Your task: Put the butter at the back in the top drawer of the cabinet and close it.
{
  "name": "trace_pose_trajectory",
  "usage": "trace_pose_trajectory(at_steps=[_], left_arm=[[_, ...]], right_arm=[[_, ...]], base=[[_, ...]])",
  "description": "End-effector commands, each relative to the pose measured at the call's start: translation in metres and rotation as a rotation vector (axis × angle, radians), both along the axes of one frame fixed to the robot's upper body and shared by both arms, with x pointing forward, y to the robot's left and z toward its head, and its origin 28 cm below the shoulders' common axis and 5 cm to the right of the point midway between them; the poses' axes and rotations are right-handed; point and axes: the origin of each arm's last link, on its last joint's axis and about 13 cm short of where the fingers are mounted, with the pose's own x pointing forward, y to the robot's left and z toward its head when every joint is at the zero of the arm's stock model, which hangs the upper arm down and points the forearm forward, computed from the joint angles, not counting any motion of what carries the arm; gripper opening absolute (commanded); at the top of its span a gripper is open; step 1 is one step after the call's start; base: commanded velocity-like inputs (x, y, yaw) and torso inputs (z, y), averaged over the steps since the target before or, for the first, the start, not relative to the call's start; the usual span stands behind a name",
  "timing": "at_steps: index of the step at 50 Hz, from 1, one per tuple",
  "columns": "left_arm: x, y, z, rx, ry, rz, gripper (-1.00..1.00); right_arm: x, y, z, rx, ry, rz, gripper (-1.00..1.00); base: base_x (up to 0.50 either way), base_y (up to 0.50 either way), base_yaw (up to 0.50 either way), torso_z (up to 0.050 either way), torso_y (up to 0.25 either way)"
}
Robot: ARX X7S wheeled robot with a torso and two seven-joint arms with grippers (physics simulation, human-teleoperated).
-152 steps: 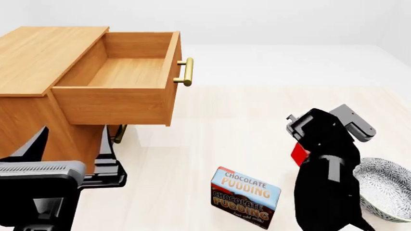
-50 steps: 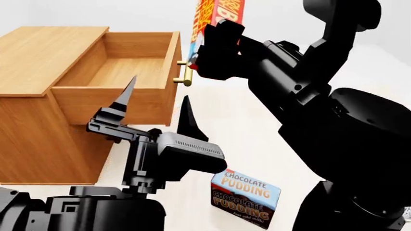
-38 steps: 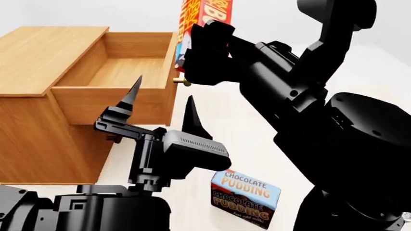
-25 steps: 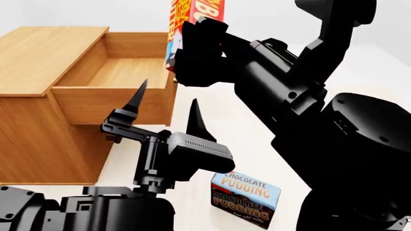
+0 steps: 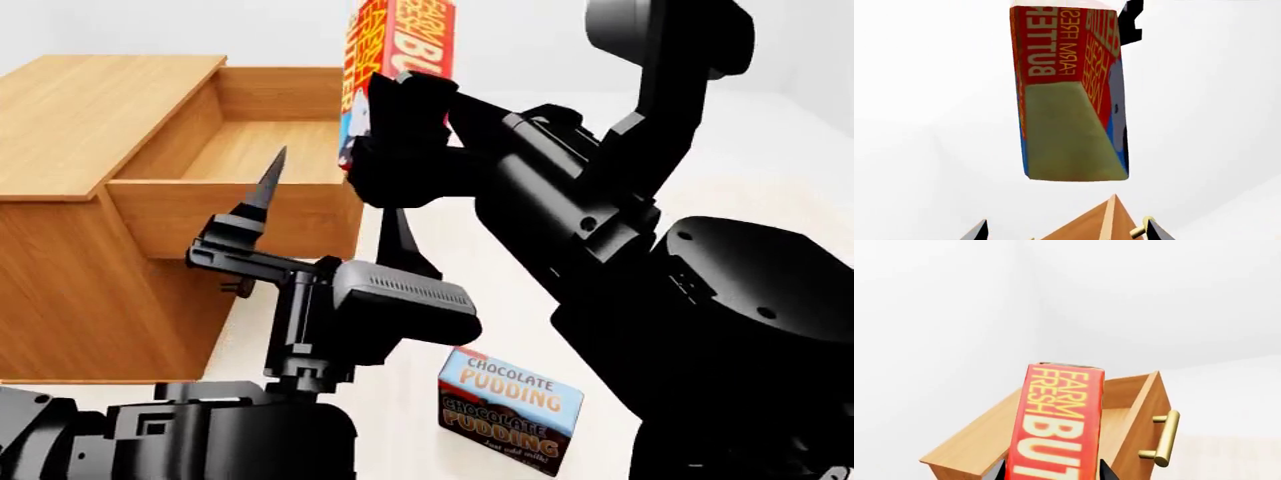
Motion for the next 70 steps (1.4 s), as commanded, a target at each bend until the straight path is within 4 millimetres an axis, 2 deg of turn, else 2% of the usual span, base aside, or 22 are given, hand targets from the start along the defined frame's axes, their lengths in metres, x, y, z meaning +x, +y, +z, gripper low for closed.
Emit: trace_pose_trajectory(at_steps=[1,24,49,70], left_arm=[[-0.003,0.002,0.006,-0.015,-0.025,0.016,1.0],[0.0,-0.002,-0.001,-0.009,0.001,-0.005,1.0],[-0.009,-0.003,0.007,-0.024,-0.02,-0.02,1.0],[-0.009,-0.006,0.003,-0.032,-0.002,-0.034,1.0]], right_arm=[[-0.001,-0.001,0.001,0.013,-0.015,0.01,-1.0],[-0.007,0.005,0.001,0.009,-0.016,0.038,-1.0],[0.013,0.006,-0.011,0.002,0.033,0.019,-1.0],[0.013,0.011,-0.014,0.003,0.046,0.036,-1.0]], base=[[0.0,0.0,0.0,0.0,0.0],[0.0,0.0,0.0,0.0,0.001],[0.0,0.0,0.0,0.001,0.001],[0.0,0.0,0.0,0.0,0.001]])
